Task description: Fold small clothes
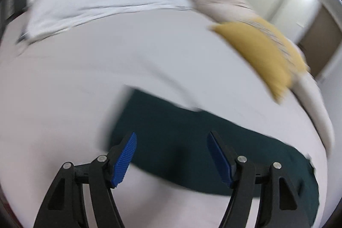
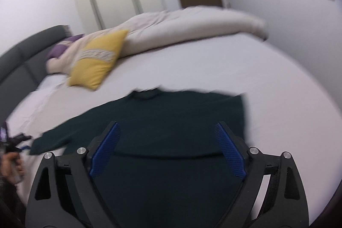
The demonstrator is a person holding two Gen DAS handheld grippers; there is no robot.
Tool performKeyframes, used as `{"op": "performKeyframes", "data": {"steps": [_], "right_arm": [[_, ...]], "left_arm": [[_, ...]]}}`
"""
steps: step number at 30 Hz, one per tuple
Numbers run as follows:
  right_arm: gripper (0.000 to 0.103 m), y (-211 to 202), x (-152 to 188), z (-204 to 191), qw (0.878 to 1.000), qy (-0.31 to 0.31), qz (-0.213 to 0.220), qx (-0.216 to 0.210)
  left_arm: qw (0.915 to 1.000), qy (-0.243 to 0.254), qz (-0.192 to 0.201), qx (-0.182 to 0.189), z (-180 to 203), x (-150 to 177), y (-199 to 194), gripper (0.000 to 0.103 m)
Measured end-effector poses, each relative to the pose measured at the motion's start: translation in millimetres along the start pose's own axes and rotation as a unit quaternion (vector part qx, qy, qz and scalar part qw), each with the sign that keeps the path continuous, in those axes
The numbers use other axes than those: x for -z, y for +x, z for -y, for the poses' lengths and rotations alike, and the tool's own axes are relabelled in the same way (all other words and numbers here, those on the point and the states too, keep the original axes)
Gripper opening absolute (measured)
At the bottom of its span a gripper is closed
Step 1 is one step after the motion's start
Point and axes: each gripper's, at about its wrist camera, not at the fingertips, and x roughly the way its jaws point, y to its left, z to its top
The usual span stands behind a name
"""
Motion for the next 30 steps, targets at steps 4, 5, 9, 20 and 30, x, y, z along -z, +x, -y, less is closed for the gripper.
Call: {"op": "performKeyframes", "data": {"steps": [4,5,9,20,30], "right_arm": [[0.089,17,13,-32,0.998,0.014,-0.040,-0.045],[0.087,20,16,-39,0.997,0.014,-0.047,-0.052],[0.079,44,30,-68,0.995,0.015,-0.073,-0.060],[0.077,18,60,-34,0.994,0.066,-0.061,-0.055],[0.077,-4,82,22,0.989,0.133,-0.052,-0.041]], "left_arm": [[0.9986,-0.028,-0.044,0.009,-37,-11,31,0.068],[0.9990,-0.014,-0.042,0.004,-35,-10,31,0.066],[0.9978,-0.036,-0.053,0.018,-37,-16,37,0.024],[0.9921,0.034,-0.033,0.116,50,-13,-28,0.011],[0.9256,0.227,-0.090,0.289,300,140,-79,0.011]]}}
